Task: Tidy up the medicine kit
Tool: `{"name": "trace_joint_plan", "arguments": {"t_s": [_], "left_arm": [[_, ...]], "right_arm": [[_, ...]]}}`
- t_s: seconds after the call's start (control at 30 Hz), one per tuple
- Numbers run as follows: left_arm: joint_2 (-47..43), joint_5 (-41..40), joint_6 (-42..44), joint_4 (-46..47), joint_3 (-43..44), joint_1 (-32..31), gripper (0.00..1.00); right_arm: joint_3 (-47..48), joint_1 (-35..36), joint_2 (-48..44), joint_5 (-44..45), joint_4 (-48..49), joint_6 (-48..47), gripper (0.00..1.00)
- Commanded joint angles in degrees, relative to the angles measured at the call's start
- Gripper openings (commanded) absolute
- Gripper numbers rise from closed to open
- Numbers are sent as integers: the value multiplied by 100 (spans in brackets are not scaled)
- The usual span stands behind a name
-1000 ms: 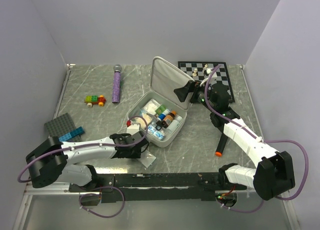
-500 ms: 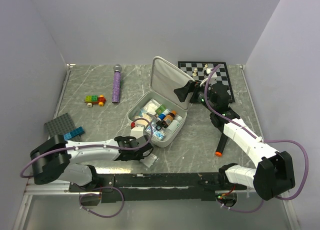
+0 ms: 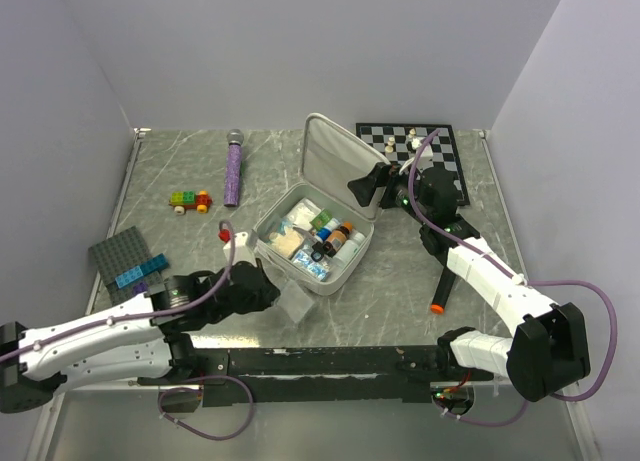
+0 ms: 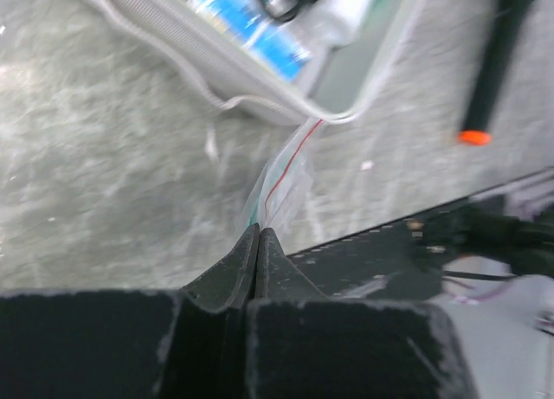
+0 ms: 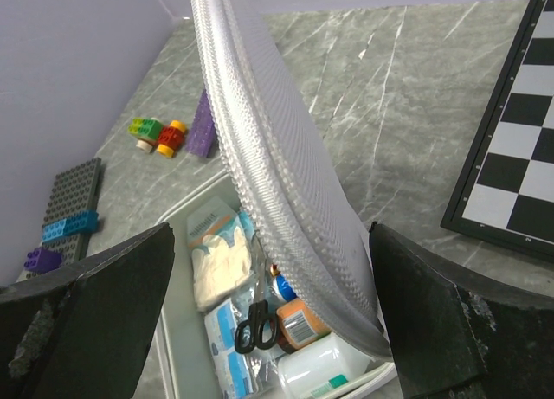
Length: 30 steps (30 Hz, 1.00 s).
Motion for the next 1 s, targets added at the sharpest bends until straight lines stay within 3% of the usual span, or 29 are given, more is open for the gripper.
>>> {"name": "trace_joint_plan", "arguments": {"t_s": [0.0,0.3,0.4,0.53,0.63,0.77,0.97], "left_arm": [[-478,-116,-75,-71,381,-23,1],[-1095,-1117,-110,676,882,-14,1],[-789,-1618,74,975,1232,-6,1],[168,-2181,181,652,2303,169,1],[925,-1964,207,501,2981,818,1],[1321,-1102,172,1343,3053,1820,1],[2270,-662,189,1406,3966,2490,1]], "right_arm": [[237,60,-179,12,1,-46,100],[9,51,-381,-49,71,-99,100],[-36,51,-372,-93,107,-116,100],[17,43,-355,-145,45,-125,100],[34,51,-355,-163,28,-116,100],[17,51,-320,-251,28,-116,100],[-9,60,-284,-427,-25,-248,100]]}}
